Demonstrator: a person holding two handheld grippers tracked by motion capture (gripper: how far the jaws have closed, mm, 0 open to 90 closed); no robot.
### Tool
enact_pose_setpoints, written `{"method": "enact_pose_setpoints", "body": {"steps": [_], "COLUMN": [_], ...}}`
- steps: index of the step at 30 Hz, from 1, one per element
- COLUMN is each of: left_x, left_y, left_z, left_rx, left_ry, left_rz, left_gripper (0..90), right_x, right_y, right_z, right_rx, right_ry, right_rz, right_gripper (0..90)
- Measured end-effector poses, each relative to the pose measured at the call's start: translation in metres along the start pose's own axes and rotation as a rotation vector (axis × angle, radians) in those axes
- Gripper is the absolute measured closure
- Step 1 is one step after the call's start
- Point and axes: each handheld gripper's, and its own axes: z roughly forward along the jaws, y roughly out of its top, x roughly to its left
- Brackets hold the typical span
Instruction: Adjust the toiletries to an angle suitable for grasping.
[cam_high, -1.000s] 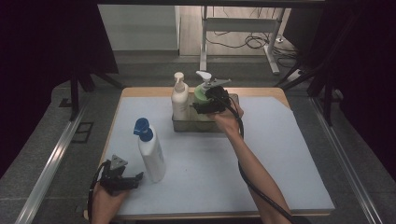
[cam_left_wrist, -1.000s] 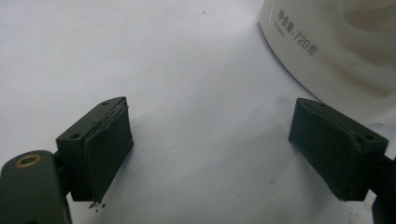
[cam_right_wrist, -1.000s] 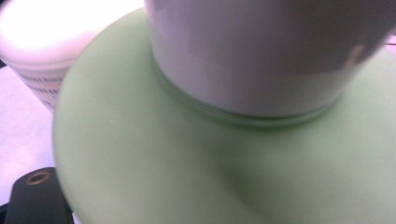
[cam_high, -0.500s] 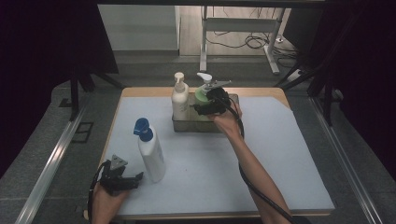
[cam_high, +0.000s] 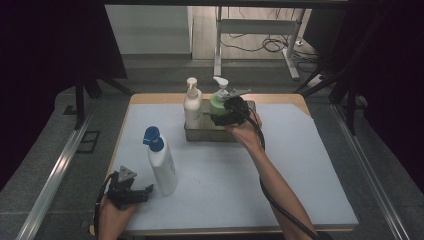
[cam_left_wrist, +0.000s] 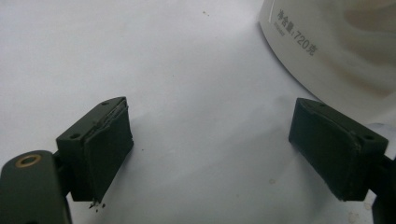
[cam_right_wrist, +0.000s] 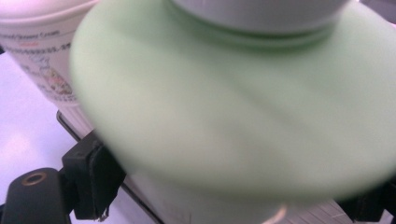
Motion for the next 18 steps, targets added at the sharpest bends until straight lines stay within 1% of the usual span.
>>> {"method": "enact_pose_setpoints", "body": {"steps": [4, 7, 9, 15, 16, 17, 18], "left_x": [0.000, 0.000, 0.000, 0.000, 0.000, 0.000, 0.000], "left_y": [0.000, 0.000, 0.000, 0.000, 0.000, 0.000, 0.000], "left_z": [0.000, 0.000, 0.000, 0.000, 0.000, 0.000, 0.000], "left_rx": [0.000, 0.000, 0.000, 0.000, 0.000, 0.000, 0.000], "left_ry": [0.000, 0.000, 0.000, 0.001, 0.001, 0.001, 0.000], "left_rz": [0.000, 0.000, 0.000, 0.001, 0.000, 0.000, 0.001], "left_gripper": [12.9, 12.9, 12.9, 12.9, 12.9, 12.9, 12.9], "right_x": [0.000, 0.000, 0.000, -0.001, -0.001, -0.001, -0.001], "right_y": [-0.004, -0.006, -0.009, -0.014, -0.017, -0.017, -0.020], "right_z": [-0.004, -0.006, -0.011, -0.020, -0.024, -0.024, -0.028], "right_rx": [0.000, -0.003, -0.006, -0.011, -0.010, -0.010, -0.007], "right_ry": [-0.003, -0.003, -0.001, 0.009, 0.010, 0.010, 0.016], "right_rz": [-0.009, -0.006, -0.018, -0.010, -0.021, -0.021, -0.024], "right_gripper": [11.2, 11.6, 12.8, 15.9, 17.5, 17.5, 19.9]}}
